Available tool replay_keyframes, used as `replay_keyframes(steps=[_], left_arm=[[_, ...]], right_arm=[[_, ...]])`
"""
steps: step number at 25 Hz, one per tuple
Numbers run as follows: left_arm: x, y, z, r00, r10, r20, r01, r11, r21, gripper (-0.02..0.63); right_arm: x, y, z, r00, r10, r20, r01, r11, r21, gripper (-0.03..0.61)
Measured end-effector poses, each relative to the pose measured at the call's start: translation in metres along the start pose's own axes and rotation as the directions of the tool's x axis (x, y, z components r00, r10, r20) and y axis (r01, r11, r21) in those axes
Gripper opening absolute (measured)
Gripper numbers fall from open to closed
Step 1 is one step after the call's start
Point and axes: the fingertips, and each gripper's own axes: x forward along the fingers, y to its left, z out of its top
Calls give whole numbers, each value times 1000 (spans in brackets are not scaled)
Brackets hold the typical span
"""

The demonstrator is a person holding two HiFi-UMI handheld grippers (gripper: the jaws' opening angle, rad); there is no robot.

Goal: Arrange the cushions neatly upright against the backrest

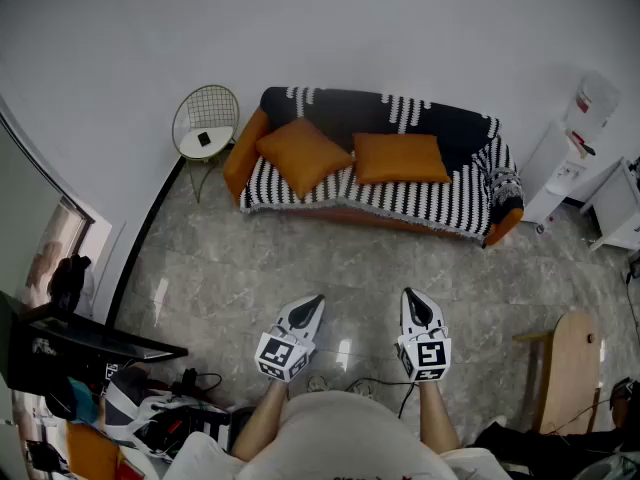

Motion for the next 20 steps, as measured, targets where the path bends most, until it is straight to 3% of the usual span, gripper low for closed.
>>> replay_keyframes(steps=[20], left_arm=[[7,-21,-2,1000,15,-7,-15,1000,0,29]], right_arm=[[-13,-14,-4,999,35,21,-36,999,34,28]])
